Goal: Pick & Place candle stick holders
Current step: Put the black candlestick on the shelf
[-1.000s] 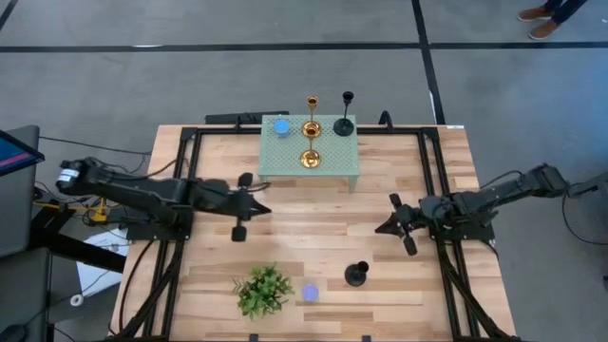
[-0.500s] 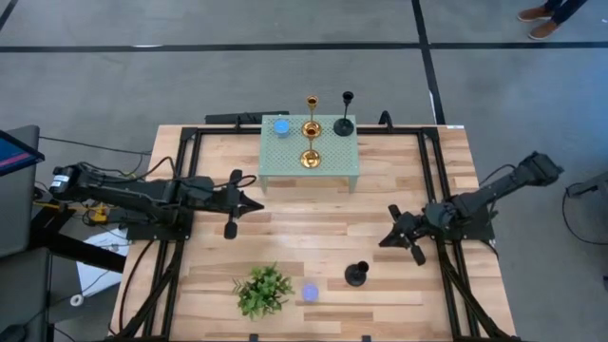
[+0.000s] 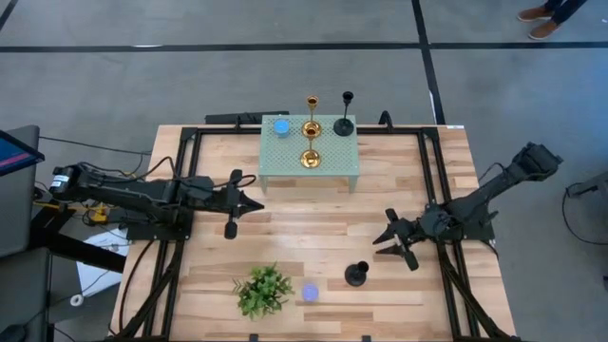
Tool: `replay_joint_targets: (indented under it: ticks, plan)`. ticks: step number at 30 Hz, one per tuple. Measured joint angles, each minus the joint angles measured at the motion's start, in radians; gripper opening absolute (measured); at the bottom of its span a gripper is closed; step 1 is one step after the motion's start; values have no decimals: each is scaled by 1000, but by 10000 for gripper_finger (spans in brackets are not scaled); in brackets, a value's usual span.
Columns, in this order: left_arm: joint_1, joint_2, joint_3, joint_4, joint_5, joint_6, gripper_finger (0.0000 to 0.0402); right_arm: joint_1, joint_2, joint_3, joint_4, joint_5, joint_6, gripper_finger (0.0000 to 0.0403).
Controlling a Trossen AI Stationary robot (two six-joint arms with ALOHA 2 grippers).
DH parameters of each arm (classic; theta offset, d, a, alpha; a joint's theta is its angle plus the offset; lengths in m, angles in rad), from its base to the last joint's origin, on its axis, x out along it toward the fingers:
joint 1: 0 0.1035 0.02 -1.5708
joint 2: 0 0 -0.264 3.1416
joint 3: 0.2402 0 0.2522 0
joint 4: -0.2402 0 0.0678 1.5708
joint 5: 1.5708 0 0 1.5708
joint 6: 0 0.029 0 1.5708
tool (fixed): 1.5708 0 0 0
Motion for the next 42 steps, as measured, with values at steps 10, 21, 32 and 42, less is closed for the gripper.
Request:
replay_joint_targets:
  ticks: [10, 21, 32, 42]
  plan:
    - [0, 0, 0, 15, 0, -1, 4, 42, 312, 96, 169, 28, -3, 138]
    - [0, 0, 0, 14, 0, -1, 5, 74, 577, 248, 226, 23, 51, 157]
    - [0, 0, 0, 14, 0, -1, 5, 137, 714, 338, 225, 23, 104, 217]
    - [-1, 1, 0, 14, 0, -8, 5, 137, 721, 354, 205, 76, 78, 131]
